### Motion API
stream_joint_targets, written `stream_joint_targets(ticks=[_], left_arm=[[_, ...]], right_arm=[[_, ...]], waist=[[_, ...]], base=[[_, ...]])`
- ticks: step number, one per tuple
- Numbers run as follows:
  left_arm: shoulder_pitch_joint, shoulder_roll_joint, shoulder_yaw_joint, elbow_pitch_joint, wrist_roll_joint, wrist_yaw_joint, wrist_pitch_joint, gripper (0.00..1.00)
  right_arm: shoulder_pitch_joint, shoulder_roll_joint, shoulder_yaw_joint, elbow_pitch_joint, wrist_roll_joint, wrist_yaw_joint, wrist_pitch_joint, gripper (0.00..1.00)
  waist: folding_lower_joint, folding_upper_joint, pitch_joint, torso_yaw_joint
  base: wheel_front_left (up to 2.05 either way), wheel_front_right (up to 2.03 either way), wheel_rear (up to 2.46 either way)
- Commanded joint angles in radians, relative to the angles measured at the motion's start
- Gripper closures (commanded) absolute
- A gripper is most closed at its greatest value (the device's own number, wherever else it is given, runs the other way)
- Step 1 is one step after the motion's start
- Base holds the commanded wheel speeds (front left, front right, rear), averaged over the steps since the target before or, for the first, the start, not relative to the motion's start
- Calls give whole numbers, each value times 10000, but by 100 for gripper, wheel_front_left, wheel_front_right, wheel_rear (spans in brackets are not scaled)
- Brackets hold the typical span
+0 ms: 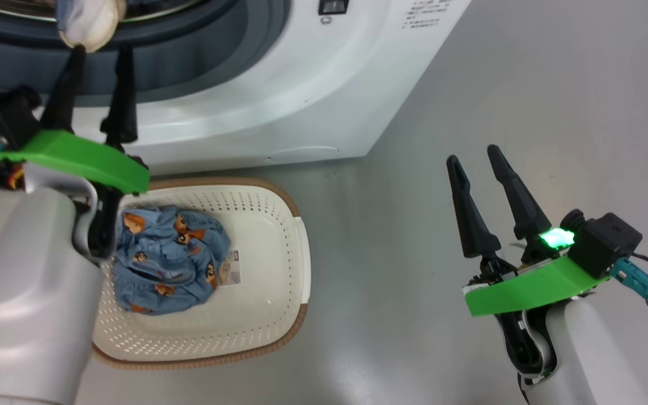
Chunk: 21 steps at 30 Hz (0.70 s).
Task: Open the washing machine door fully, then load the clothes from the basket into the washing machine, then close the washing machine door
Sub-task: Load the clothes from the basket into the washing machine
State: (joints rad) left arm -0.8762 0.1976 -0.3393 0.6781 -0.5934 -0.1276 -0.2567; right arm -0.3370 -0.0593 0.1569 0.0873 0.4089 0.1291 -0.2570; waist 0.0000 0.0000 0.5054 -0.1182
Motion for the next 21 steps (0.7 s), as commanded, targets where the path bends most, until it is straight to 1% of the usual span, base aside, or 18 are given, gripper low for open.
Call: stream_joint_targets(ticks=[1,7,13,21], left_arm=[[202,298,337,-306,142,-31,-51,0],[1026,-117,727,-618,648,-31,-51,0],[1871,-455,870,-903,1126,-31,-51,0],[3145,-571,1079,-1448,1541,-31,-51,0]], right_arm=[[278,71,191,-202,-78,16,-48,0],[558,-143,96,-74,-9,16,-48,0],[870,-355,53,17,113,16,-48,0],[1486,-675,-158,28,299,16,-48,0]], waist=[[0,0,-244,135],[0,0,-855,314],[0,0,-1440,399],[0,0,-2226,518]], base=[[0,0,0],[0,0,0],[0,0,0],[0,0,0]])
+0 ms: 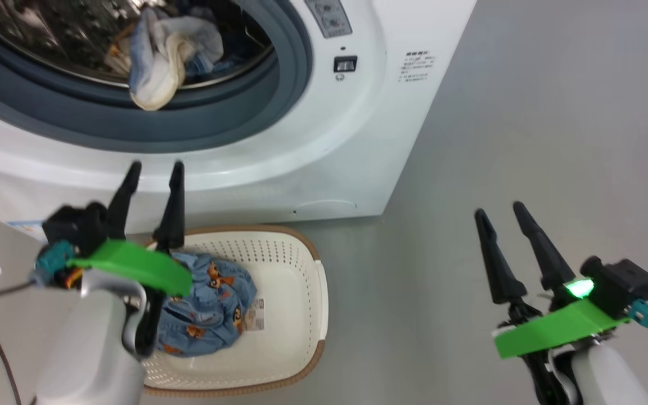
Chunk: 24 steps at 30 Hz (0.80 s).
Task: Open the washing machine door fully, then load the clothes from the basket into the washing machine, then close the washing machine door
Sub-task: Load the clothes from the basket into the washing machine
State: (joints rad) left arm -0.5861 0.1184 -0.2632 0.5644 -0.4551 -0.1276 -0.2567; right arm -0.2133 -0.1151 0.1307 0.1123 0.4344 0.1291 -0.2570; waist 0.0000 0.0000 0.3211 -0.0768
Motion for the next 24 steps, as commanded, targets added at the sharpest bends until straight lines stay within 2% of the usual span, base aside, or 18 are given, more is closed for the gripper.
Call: stream_joint_targets(ticks=[1,17,24], left_arm=[[417,220,338,-373,220,-31,-51,0],[2869,183,1062,-1488,876,-10,-51,0],[4025,113,1407,-2176,1107,174,-51,0]], right_arm=[[358,-165,68,-226,72,16,-48,0],[1936,-718,-524,-358,298,16,-48,0],[2587,-865,-804,-448,373,16,-48,0]], waist=[[0,0,-483,124],[0,0,-1740,493],[0,0,-2151,661]], base=[[0,0,0],[0,0,0],[0,0,0]])
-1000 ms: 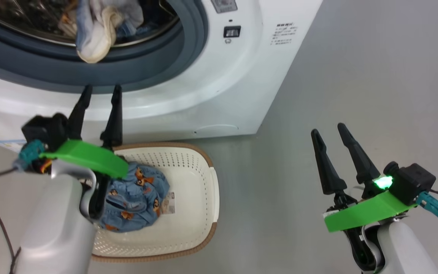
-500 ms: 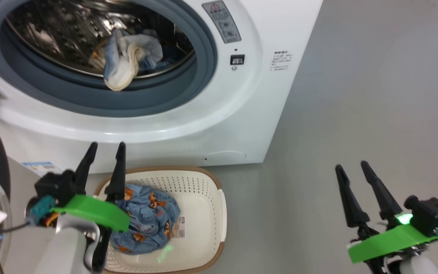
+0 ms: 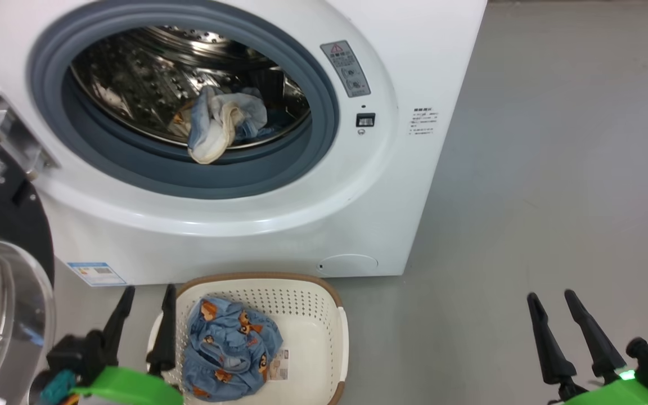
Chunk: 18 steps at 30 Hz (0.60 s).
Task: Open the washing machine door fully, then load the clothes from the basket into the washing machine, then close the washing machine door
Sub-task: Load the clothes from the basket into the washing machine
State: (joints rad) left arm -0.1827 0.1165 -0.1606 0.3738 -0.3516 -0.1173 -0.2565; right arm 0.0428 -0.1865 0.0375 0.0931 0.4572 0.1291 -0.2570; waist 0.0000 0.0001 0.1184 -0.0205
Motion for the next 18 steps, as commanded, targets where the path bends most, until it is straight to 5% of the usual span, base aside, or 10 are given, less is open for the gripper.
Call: stream_joint_targets(ticks=[1,18], left_arm=[[144,120,430,-375,81,93,-53,0],[1933,444,1339,-1783,54,414,-53,0]], right_arm=[[99,-164,97,-273,152,16,-48,0],[667,-308,-124,-514,193,16,-48,0]], waist=[[0,-1,-155,118],[0,-1,-230,326]], base=[[0,0,0],[0,0,0]])
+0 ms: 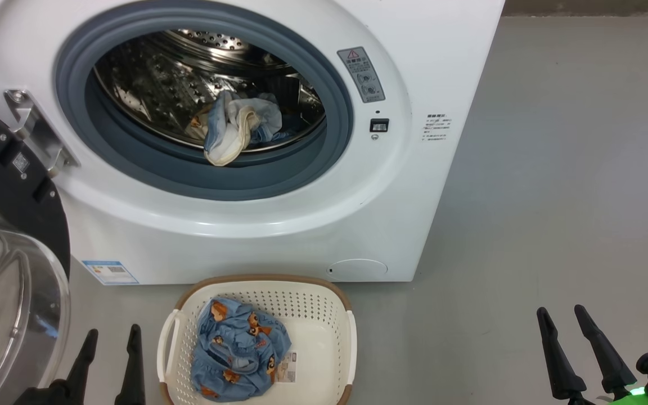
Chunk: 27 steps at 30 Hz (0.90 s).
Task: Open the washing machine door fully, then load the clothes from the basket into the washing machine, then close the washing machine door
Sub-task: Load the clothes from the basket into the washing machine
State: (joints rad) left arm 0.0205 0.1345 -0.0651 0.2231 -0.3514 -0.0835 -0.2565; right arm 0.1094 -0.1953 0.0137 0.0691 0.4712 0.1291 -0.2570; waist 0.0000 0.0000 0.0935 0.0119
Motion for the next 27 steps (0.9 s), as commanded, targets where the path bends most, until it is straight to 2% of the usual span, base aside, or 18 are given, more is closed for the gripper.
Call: stream_joint_targets(ticks=[1,13,27], left_arm=[[-91,268,386,-293,42,85,-53,0],[-103,219,195,-110,-174,30,98,0],[-960,-32,-864,1947,-320,-310,180,0]], right_arm=[[-13,-211,114,-276,45,16,-48,0],[-176,-137,183,-278,11,16,-48,0],[-862,274,446,-317,-180,16,-48,0]], waist=[[0,0,30,0],[0,0,134,-87],[0,0,909,-293]], base=[[0,0,0],[0,0,0],[0,0,0]])
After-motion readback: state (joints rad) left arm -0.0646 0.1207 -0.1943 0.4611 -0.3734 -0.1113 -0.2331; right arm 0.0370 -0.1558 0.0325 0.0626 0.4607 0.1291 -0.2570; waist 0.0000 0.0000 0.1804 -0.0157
